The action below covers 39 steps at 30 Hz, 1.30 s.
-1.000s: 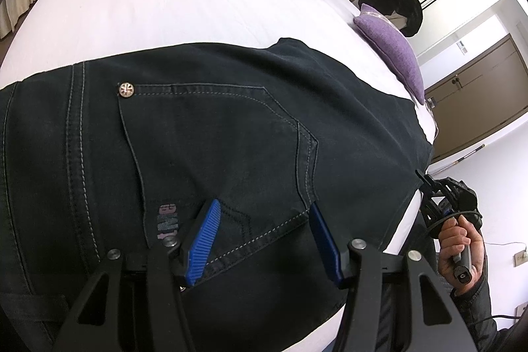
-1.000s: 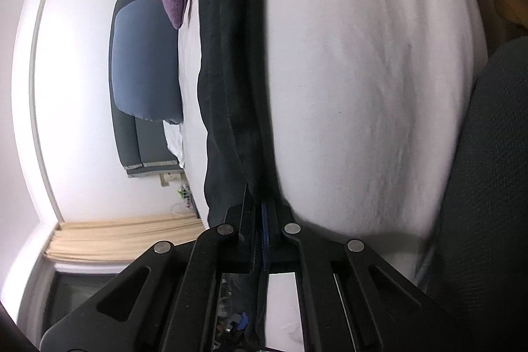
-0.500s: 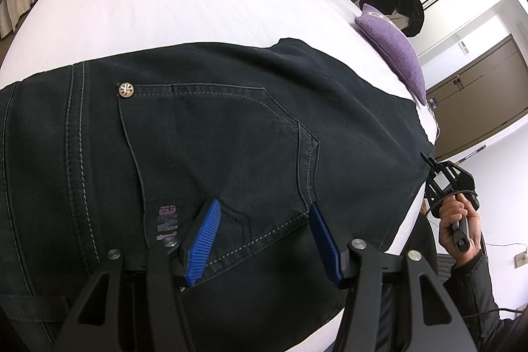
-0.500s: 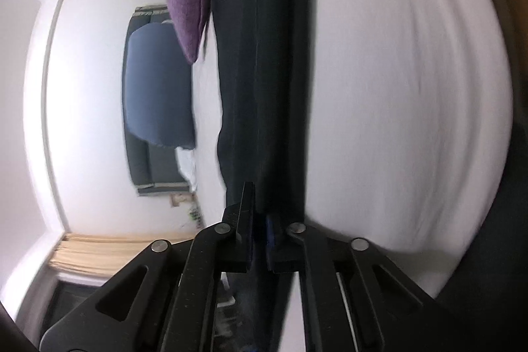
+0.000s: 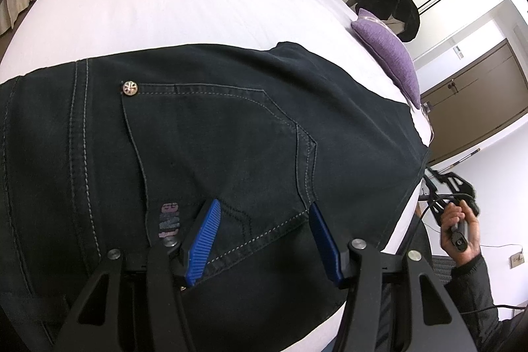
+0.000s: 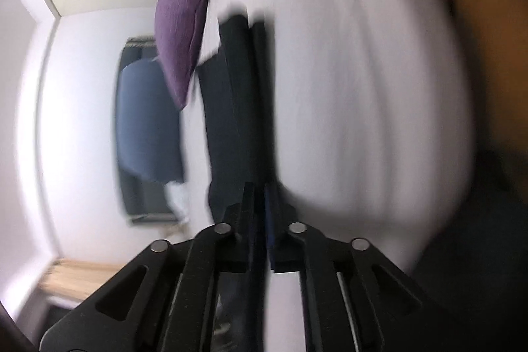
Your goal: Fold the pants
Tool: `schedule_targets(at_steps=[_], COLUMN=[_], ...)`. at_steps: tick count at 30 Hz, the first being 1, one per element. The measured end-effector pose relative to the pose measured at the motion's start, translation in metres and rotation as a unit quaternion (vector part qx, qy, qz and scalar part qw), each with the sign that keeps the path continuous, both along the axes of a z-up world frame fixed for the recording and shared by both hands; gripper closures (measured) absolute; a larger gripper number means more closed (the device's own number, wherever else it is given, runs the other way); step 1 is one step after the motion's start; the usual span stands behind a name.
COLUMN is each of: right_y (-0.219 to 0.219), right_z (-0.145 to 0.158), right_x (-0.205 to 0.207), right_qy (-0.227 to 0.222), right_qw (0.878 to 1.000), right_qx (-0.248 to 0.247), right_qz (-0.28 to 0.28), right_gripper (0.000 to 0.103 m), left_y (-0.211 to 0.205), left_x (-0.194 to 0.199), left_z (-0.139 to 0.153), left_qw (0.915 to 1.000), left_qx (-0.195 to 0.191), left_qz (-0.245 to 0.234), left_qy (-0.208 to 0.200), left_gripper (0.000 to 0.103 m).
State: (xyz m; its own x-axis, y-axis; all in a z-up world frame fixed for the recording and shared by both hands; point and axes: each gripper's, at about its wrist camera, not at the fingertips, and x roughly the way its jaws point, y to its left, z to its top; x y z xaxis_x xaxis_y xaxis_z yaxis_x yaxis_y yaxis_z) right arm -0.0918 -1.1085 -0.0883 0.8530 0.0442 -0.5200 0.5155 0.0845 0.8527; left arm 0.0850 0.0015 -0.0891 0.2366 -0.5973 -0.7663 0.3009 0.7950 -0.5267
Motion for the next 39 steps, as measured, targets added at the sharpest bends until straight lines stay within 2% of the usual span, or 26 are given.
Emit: schedule_targets(at_steps=[2,5,7,9,10,12,13,14,15,17,19,20,22,23,25,26,27,29,31,32,35,36,37,38,39], right_y=[0.016,0.072,0.122,0.176,0.189,0.219,0.226,0.227,0.225,0.209,0.197,0.190,0.191,0.202,0.229,0.250,0.279,0.324,0.371,0.387,0.411,0.408,0.401,0.389,0.372], right_z=[0.017,0.040,0.049,0.048,0.044,0.019,0.006,-0.007,-0.011,-0.015,-0.011,0.003,0.027,0.045,0.066,0.074,0.080,0.079,0.061,0.046,-0.006,-0.026,-0.040,-0.053,-0.055], right_x=[-0.001,0.037,0.075,0.115,0.124,0.140,0.144,0.139,0.136,0.119,0.106,0.104,0.115,0.134,0.165,0.187,0.214,0.250,0.295,0.300,0.339,0.350,0.362,0.371,0.380], right_qy=[-0.013,-0.050,-0.075,-0.087,-0.080,-0.025,0.008,0.035,0.034,0.032,0.047,0.060,0.072,0.059,0.017,-0.005,-0.024,-0.037,-0.019,-0.018,0.036,0.060,0.057,0.036,0.020], right_qw=[0.999,0.987,0.968,0.939,0.933,0.923,0.920,0.921,0.923,0.930,0.939,0.941,0.936,0.926,0.908,0.893,0.870,0.844,0.820,0.812,0.798,0.805,0.815,0.830,0.857], right_qx=[-0.025,-0.031,-0.023,-0.017,-0.016,0.003,0.011,0.006,0.004,0.017,0.007,-0.019,-0.070,-0.099,-0.100,-0.099,-0.097,-0.090,-0.075,-0.053,-0.033,-0.037,-0.005,0.047,0.057], right_qz=[0.020,0.147,0.238,0.333,0.350,0.383,0.391,0.388,0.384,0.366,0.342,0.332,0.336,0.360,0.406,0.440,0.482,0.527,0.567,0.581,0.601,0.590,0.576,0.555,0.513], right_gripper=[0.066,0.064,0.064,0.064,0.064,0.064,0.069,0.086,0.100,0.103,0.103,0.103,0.095,0.095,0.095,0.095,0.095,0.095,0.095,0.095,0.095,0.103,0.103,0.103,0.103], left_y=[0.001,0.003,0.004,0.004,0.004,0.007,0.008,0.010,0.010,0.012,0.012,0.012,0.009,0.009,0.010,0.010,0.010,0.012,0.014,0.016,0.021,0.022,0.023,0.025,0.026], left_x=[-0.003,-0.006,-0.006,-0.008,-0.008,-0.011,-0.013,-0.015,-0.016,-0.020,-0.020,-0.021,-0.021,-0.022,-0.025,-0.026,-0.027,-0.030,-0.033,-0.034,-0.032,-0.031,-0.030,-0.029,-0.029], left_z=[0.001,0.001,0.001,0.002,0.002,0.003,0.003,0.003,0.003,0.003,0.002,0.002,0.002,0.002,0.003,0.003,0.003,0.003,0.002,0.001,-0.002,-0.003,-0.004,-0.005,-0.005], left_qw=[1.0000,0.9999,0.9999,0.9999,0.9999,0.9998,0.9998,0.9998,0.9997,0.9996,0.9995,0.9995,0.9994,0.9993,0.9992,0.9991,0.9990,0.9988,0.9985,0.9985,0.9986,0.9987,0.9987,0.9987,0.9987], left_qx=[0.003,0.000,-0.002,0.001,0.002,0.003,0.001,-0.001,-0.002,-0.002,-0.003,-0.002,0.001,0.001,0.001,0.001,0.002,0.004,0.004,0.000,-0.015,-0.014,-0.013,-0.016,-0.019], left_qz=[-0.003,0.000,0.003,0.001,-0.001,-0.001,0.000,0.000,0.000,-0.002,0.000,0.002,0.006,0.008,0.011,0.011,0.011,0.012,0.014,0.016,0.022,0.021,0.022,0.023,0.025], left_qy=[-0.005,-0.011,-0.012,-0.015,-0.016,-0.020,-0.021,-0.022,-0.024,-0.029,-0.031,-0.032,-0.035,-0.036,-0.040,-0.041,-0.043,-0.047,-0.052,-0.052,-0.046,-0.045,-0.043,-0.042,-0.040], left_gripper=[0.045,0.045,0.045,0.045,0.045,0.045,0.045,0.045,0.045,0.045,0.045,0.045,0.045,0.045,0.045,0.045,0.045,0.045,0.045,0.045,0.047,0.049,0.050,0.051,0.053])
